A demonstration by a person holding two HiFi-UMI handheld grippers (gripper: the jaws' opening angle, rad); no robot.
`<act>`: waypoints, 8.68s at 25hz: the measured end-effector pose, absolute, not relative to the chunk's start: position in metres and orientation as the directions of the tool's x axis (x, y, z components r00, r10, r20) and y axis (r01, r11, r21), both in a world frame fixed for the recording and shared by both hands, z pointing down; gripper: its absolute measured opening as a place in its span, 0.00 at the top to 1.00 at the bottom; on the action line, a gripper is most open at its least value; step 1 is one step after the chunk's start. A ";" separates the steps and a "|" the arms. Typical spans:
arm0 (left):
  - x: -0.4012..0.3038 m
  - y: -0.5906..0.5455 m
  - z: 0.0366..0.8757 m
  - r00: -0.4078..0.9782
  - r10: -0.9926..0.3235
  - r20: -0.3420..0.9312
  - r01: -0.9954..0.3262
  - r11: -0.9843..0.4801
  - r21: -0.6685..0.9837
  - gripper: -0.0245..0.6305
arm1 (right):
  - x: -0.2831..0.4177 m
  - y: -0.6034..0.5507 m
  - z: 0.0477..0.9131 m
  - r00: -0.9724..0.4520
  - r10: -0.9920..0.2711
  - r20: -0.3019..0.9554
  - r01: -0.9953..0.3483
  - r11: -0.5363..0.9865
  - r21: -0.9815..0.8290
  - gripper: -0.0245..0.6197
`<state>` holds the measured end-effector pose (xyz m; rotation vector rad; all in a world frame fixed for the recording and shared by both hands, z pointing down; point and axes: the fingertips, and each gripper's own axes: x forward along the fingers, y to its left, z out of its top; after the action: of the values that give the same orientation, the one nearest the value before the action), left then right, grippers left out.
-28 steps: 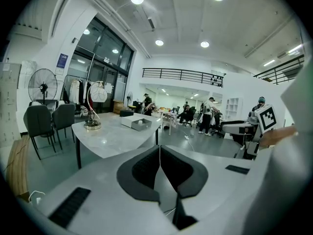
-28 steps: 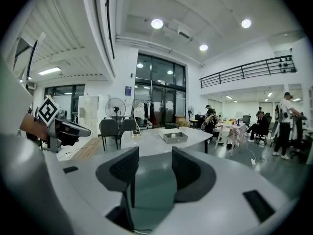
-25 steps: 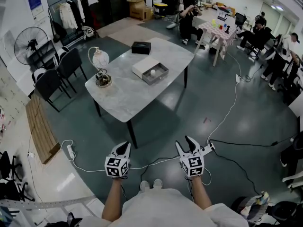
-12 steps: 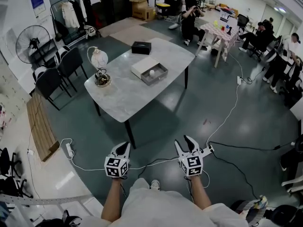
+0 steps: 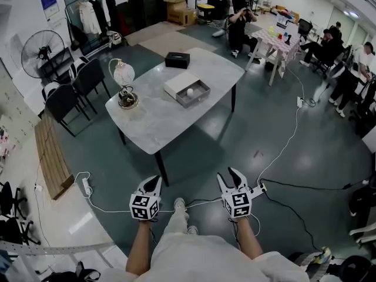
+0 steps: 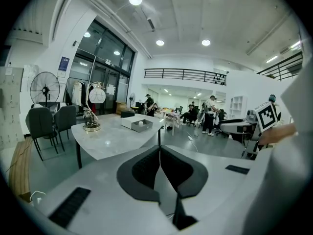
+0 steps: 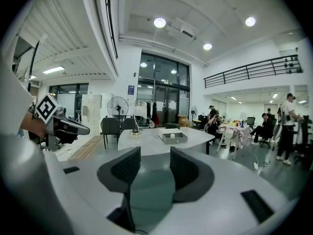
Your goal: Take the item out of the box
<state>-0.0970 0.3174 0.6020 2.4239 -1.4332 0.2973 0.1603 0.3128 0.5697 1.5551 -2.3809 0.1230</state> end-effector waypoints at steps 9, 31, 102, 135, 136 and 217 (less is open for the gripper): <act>-0.096 0.290 0.611 0.478 -0.813 0.333 -0.878 -0.448 0.167 0.93 | 0.159 0.285 0.575 -0.377 -0.877 0.297 -0.904 0.419 0.090 0.67; -0.114 0.142 0.631 0.519 -0.783 0.341 -0.854 -0.470 0.221 0.94 | 0.140 0.148 0.583 -0.331 -0.878 0.345 -0.914 0.389 0.113 0.67; -0.109 -0.195 0.644 0.495 -0.747 0.443 -0.868 -0.443 0.223 0.93 | 0.131 -0.188 0.610 -0.387 -0.814 0.433 -0.887 0.457 0.067 0.66; -0.099 -0.265 0.663 0.410 -0.750 0.520 -0.911 -0.368 0.187 0.93 | 0.132 -0.270 0.658 -0.501 -0.703 0.504 -0.824 0.566 -0.028 0.63; -0.100 -0.266 0.664 0.415 -0.747 0.520 -0.908 -0.373 0.189 0.93 | 0.129 -0.270 0.658 -0.497 -0.703 0.509 -0.826 0.563 -0.027 0.63; -0.145 -0.254 0.700 0.397 -0.740 0.543 -0.915 -0.275 0.294 0.93 | 0.050 -0.300 0.813 -0.260 -0.138 0.956 0.038 0.988 0.153 0.58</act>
<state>-0.1446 -0.2543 0.6997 2.0922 -1.4091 0.4039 0.0496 -0.3002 0.8132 0.0731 -1.8268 -0.1669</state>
